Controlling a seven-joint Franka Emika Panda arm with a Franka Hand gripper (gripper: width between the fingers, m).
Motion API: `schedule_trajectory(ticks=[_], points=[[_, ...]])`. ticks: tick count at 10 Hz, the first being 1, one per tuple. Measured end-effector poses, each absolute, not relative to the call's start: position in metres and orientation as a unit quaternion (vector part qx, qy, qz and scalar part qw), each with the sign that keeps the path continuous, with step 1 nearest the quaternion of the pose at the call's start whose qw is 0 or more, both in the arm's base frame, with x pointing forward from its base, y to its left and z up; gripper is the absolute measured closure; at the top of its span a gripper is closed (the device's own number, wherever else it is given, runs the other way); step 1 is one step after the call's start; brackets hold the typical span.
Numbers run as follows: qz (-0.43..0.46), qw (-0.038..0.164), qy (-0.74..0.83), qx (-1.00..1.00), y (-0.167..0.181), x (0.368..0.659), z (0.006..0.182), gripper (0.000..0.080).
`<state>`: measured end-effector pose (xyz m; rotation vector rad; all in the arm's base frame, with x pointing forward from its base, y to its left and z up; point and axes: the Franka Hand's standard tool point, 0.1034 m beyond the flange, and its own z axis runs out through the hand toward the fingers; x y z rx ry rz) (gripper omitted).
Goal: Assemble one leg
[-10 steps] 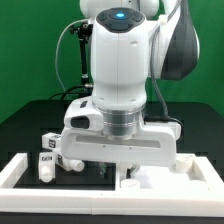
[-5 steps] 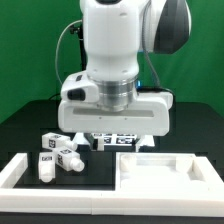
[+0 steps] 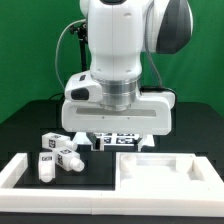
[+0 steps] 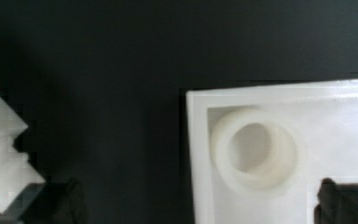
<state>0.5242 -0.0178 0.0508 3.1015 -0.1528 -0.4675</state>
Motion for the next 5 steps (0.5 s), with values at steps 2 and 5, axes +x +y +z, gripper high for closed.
schedule_trajectory(ticks=[2, 5], points=[[-0.196, -0.001, -0.055, 0.979, -0.013, 0.492, 0.055, 0.0151], [-0.294, -0.004, -0.051, 0.955, -0.01, 0.466, 0.055, 0.0151]])
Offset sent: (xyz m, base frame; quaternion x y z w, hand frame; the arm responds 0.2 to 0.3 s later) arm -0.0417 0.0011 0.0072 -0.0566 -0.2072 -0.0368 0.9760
